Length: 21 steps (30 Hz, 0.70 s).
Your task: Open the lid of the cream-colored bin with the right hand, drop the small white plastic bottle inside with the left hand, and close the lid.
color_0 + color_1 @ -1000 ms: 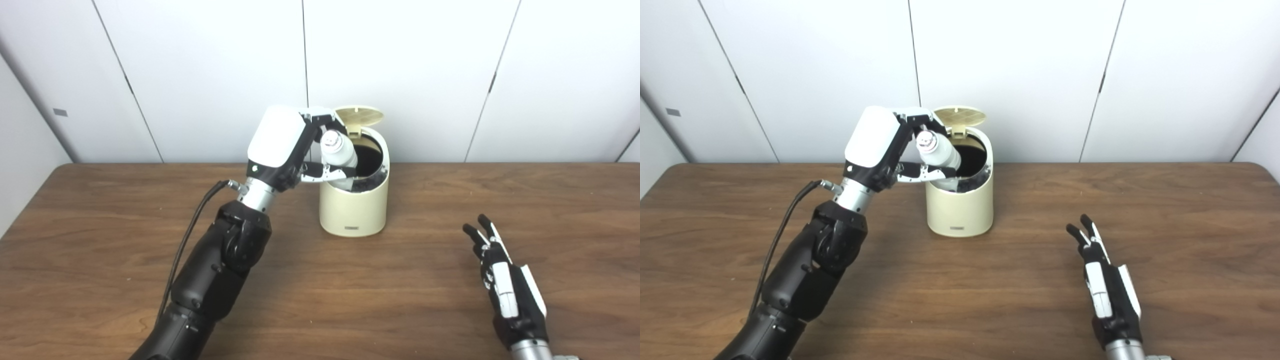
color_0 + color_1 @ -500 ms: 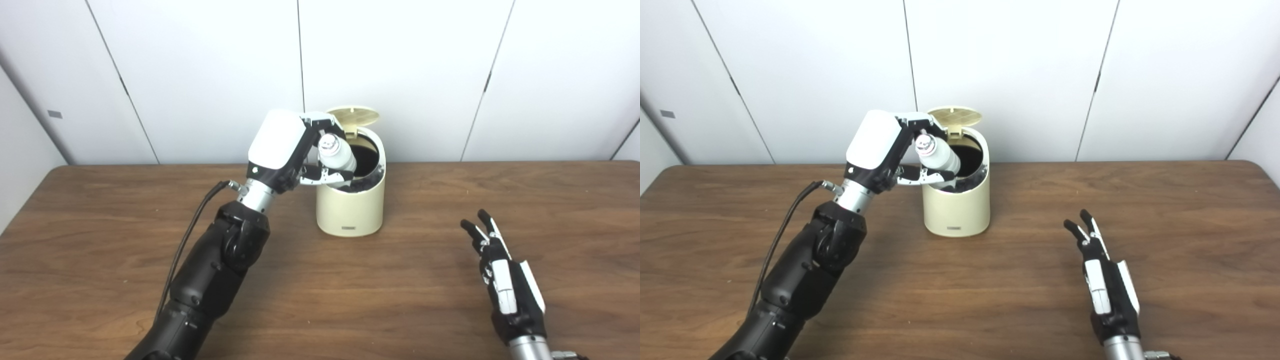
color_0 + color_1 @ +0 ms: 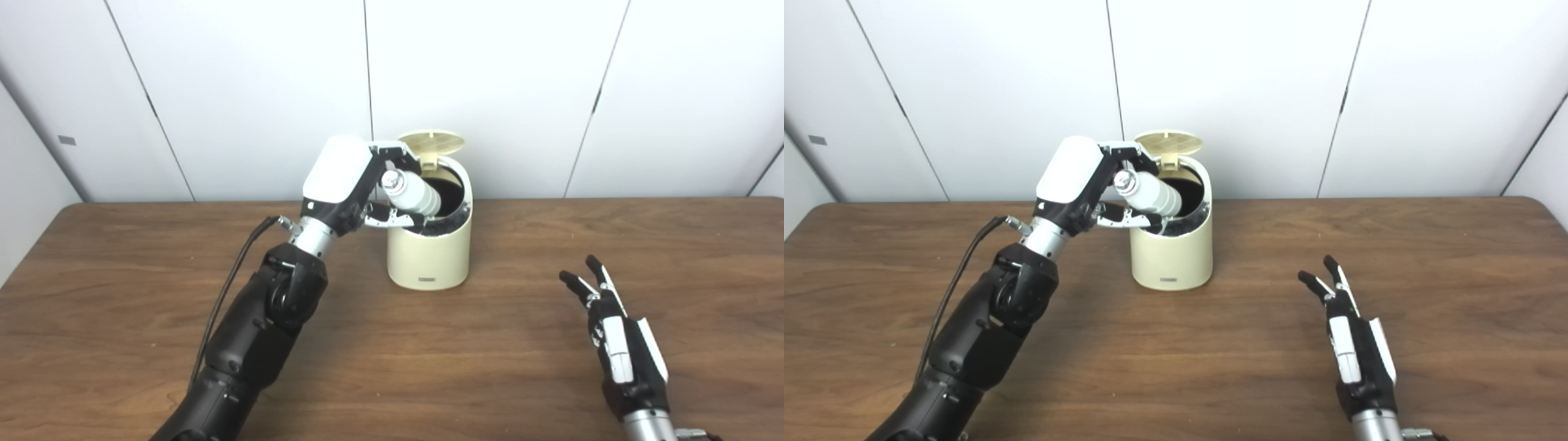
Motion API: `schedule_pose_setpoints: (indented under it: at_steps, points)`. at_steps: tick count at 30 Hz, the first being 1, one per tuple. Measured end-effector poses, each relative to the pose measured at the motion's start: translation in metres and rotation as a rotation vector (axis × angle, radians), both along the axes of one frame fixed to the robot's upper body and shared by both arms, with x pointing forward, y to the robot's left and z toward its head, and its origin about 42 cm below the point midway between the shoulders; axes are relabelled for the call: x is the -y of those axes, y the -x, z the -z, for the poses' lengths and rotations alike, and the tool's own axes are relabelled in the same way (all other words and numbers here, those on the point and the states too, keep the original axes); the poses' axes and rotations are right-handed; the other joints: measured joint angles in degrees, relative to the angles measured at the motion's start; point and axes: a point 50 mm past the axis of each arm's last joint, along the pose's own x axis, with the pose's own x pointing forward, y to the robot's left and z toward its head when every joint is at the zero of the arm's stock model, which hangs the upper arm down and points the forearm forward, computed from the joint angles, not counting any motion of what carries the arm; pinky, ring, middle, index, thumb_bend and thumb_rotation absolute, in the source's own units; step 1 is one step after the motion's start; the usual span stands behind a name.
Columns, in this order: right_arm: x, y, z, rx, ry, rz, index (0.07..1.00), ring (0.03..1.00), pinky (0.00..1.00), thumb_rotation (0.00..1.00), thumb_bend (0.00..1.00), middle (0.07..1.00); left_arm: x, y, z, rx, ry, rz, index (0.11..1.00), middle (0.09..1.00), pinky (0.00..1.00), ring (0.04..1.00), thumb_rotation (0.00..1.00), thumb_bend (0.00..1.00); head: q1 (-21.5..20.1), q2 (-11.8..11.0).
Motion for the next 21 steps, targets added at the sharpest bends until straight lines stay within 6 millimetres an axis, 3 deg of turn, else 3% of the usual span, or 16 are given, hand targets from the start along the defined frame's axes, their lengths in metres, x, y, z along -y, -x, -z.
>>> schedule_pose_setpoints:
  at_steps: [16,21]
  points:
    - [0.0001,-0.0011,-0.0004,0.000,0.000,0.000,0.952,0.942,1.00,0.99,0.69,0.846,-0.0024,0.0005,-0.0024,0.008,0.000,0.000,0.545,0.546,0.31,0.375,0.14,1.00,-0.18,0.26]
    - [0.0002,-0.0007,-0.0006,-0.001,-0.001,0.000,0.948,0.932,1.00,0.99,0.69,0.847,-0.0048,0.0023,-0.0049,0.019,0.034,0.004,0.520,0.503,0.29,0.349,0.14,1.00,-0.18,0.53]
